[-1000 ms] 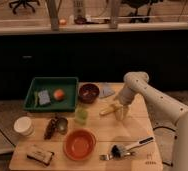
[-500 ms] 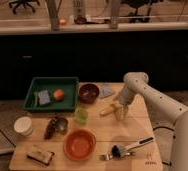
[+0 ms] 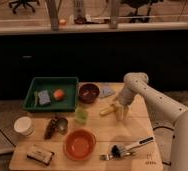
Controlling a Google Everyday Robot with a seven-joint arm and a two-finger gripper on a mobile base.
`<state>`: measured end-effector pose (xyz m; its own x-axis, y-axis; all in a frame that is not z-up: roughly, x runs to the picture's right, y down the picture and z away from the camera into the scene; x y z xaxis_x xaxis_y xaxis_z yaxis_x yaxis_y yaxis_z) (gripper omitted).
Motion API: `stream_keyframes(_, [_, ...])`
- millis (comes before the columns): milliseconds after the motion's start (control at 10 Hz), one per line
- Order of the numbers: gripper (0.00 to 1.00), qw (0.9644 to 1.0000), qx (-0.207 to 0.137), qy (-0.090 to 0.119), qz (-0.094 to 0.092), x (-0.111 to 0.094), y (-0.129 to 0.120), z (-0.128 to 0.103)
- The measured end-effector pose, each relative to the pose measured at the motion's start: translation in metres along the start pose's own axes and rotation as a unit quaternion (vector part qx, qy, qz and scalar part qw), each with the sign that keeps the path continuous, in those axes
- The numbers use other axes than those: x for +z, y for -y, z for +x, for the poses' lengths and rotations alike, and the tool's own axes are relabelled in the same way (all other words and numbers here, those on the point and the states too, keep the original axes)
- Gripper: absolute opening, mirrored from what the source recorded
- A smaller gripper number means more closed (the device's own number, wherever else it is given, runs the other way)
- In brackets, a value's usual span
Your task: Place banana in table surface
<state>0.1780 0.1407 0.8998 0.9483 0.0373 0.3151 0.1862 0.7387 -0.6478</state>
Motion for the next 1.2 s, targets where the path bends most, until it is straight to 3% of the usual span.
stream_keyframes(200, [0.62,1.0000,-0.001,0.000,0.000,0.001,0.000,0.001])
stream_keyframes(800, [0.05,1.0000,-0.006,-0.001,0.001,-0.005,0.002,0.007])
stream_keyframes(900, [0.00,0.9999,-0.013,-0.007,-0.001,-0.015,0.002,0.007])
stream_keyframes(1200, [0.00,0.9992,-0.035,-0.018,-0.002,-0.044,0.001,0.006])
